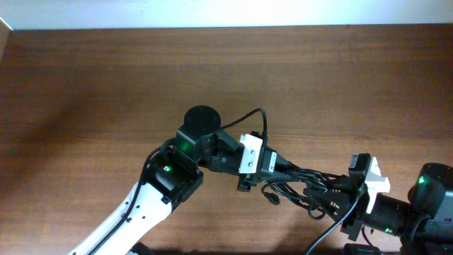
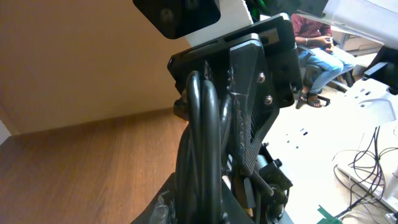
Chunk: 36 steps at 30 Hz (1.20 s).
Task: Untangle cables
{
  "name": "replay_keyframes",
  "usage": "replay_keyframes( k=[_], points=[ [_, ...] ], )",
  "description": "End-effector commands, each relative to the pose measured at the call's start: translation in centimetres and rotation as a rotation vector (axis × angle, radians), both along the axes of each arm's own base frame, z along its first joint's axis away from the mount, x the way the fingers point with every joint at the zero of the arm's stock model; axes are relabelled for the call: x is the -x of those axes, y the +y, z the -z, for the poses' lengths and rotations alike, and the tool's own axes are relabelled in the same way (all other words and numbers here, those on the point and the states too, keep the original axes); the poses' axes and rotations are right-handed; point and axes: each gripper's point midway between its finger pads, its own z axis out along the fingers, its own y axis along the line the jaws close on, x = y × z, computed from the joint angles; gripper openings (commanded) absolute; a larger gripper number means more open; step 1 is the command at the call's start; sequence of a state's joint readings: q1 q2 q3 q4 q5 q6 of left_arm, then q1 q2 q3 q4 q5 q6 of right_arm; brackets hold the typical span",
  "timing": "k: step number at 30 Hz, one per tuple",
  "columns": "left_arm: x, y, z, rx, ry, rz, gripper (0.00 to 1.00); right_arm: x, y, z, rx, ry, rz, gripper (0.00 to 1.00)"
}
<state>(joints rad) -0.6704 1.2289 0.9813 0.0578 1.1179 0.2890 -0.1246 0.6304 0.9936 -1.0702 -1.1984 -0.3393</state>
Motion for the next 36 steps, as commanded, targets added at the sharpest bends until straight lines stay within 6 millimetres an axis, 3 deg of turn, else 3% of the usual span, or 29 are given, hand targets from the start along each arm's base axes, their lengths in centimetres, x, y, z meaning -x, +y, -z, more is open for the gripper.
replay_keyframes(
  k=[1,4,6,7,8,12,15,19,22,25,32,36],
  points=[
    [-0.4,-0.2,-0.3,0.007,-0.022,-0.016,0.0,0.5,0.3,-0.5,-0.032,0.0,-0.035,0.33],
    [-0.8,-0.3,-0.2,0.003,-0.023,-0.038,0.0,0.5,0.3,-0.5,-0.033,0.004,-0.034,0.59],
    [-1.2,-0.2,0.1,-0.009,-0.014,-0.062,0.0,0.5,0.3,-0.5,-0.033,0.004,-0.034,0.7],
    [-1.8,-0.1,0.4,-0.025,-0.002,-0.091,0.0,0.5,0.3,-0.5,-0.032,0.003,-0.033,0.94],
    [-2.5,0.1,0.8,-0.043,0.012,-0.125,0.0,0.4,0.3,-0.3,-0.028,0.009,-0.025,0.99],
    [-5.2,1.8,1.4,-0.073,0.11,-0.226,0.0,-2.7,-2.5,2.6,0.05,0.227,0.277,0.99],
    [-6.1,3.5,1.0,-0.061,0.119,-0.244,0.0,-3.8,-4.1,3.7,0.076,0.297,0.41,0.99],
    [-6.4,5.8,-0.3,-0.016,0.104,-0.216,0.0,-4.1,-4.6,4.0,0.089,0.307,0.447,0.99],
    [-5.1,7.1,-1.6,0.032,0.068,-0.108,0.0,-4.3,-5.1,4.3,0.087,0.339,0.494,0.99],
    [-2.1,7.9,-3.3,0.099,-0.051,0.089,0.0,-4.1,-4.6,4.0,0.026,0.4,0.491,0.99],
    [-1.2,7.4,-4.0,0.126,-0.132,0.128,0.0,-3.3,-3.3,3.1,-0.024,0.404,0.401,0.99],
    [-2.2,7.0,-4.3,0.133,-0.157,0.069,0.0,-3.1,-3.1,3.0,-0.032,0.407,0.386,0.99]
  ],
)
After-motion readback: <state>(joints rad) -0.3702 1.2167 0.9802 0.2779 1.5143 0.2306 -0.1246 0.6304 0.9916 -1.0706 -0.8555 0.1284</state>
